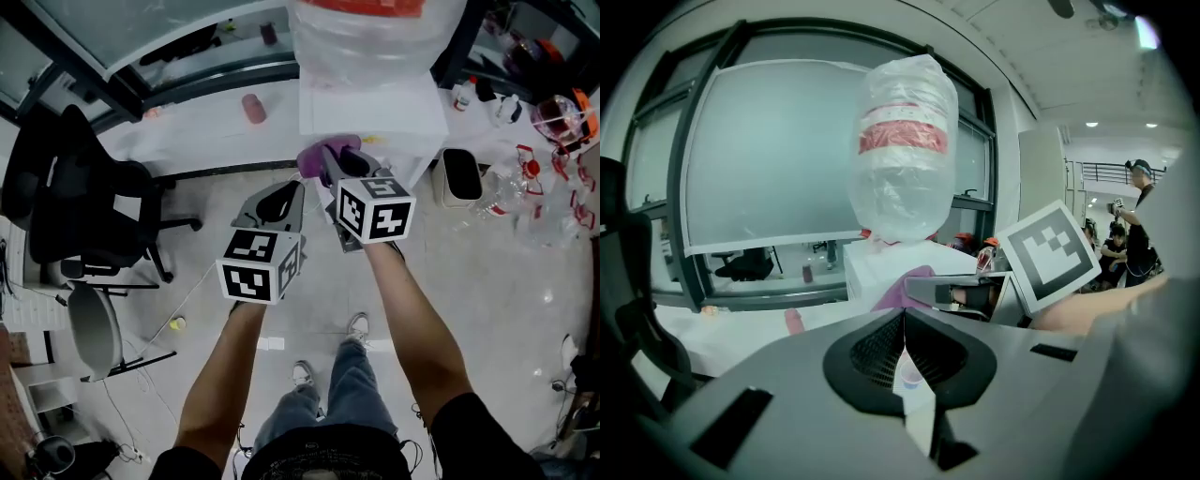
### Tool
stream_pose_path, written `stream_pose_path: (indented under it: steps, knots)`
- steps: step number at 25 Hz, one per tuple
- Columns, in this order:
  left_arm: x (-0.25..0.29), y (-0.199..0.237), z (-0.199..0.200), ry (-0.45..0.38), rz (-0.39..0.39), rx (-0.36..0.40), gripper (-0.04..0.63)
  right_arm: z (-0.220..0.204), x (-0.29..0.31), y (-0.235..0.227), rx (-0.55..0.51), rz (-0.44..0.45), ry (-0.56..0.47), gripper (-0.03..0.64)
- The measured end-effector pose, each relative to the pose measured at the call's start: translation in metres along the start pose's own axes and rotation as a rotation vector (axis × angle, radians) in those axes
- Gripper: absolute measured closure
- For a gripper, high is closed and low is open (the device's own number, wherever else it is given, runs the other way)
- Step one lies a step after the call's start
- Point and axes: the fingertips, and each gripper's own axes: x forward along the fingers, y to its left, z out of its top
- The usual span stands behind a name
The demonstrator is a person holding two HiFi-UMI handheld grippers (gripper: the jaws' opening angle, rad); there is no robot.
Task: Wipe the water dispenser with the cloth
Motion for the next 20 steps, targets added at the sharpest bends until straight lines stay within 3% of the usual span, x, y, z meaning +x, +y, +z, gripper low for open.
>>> stream_pose_path:
  steps: [20]
  knots:
    - [0.073,-0.089,0.019,0.02,-0.11,0.032,0.569,0.025,-0.074,-0.119,-0.007,-0.135,-0.042,0.584]
